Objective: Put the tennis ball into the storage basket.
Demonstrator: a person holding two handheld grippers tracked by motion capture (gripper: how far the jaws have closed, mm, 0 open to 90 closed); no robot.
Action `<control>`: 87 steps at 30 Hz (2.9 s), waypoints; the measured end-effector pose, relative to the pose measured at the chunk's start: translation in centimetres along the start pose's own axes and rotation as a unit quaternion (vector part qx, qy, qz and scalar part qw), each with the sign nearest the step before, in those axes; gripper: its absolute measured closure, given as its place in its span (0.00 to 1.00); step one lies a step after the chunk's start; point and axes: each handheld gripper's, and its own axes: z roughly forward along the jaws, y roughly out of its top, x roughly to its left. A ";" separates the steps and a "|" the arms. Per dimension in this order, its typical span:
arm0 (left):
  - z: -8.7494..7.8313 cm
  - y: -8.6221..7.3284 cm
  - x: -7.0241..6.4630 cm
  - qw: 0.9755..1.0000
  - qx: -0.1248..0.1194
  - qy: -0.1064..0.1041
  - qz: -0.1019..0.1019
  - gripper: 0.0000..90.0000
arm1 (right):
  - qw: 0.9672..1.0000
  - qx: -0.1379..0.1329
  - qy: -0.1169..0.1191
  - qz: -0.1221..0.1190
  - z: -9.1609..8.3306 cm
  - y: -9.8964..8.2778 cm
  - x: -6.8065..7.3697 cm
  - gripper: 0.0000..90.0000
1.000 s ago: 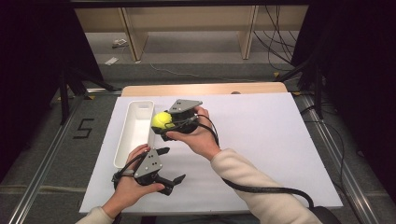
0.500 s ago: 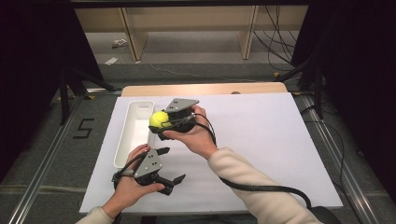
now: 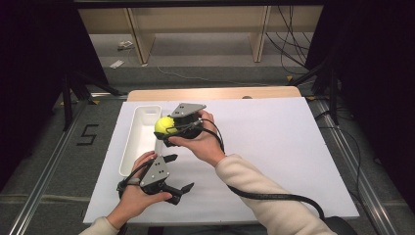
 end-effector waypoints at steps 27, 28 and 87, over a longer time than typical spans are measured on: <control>0.0 0.0 0.0 1.000 0.001 -0.001 0.000 0.01 | 1.000 0.003 0.000 -0.001 0.7 0.3 0.0 0.29; 0.0 0.0 -0.1 1.000 0.001 -0.001 0.000 0.01 | 1.000 0.003 0.000 -0.001 0.8 0.3 0.0 0.29; 0.1 0.0 -0.2 1.000 0.001 -0.004 0.004 0.01 | 1.000 0.010 0.013 -0.013 2.8 2.1 0.7 0.29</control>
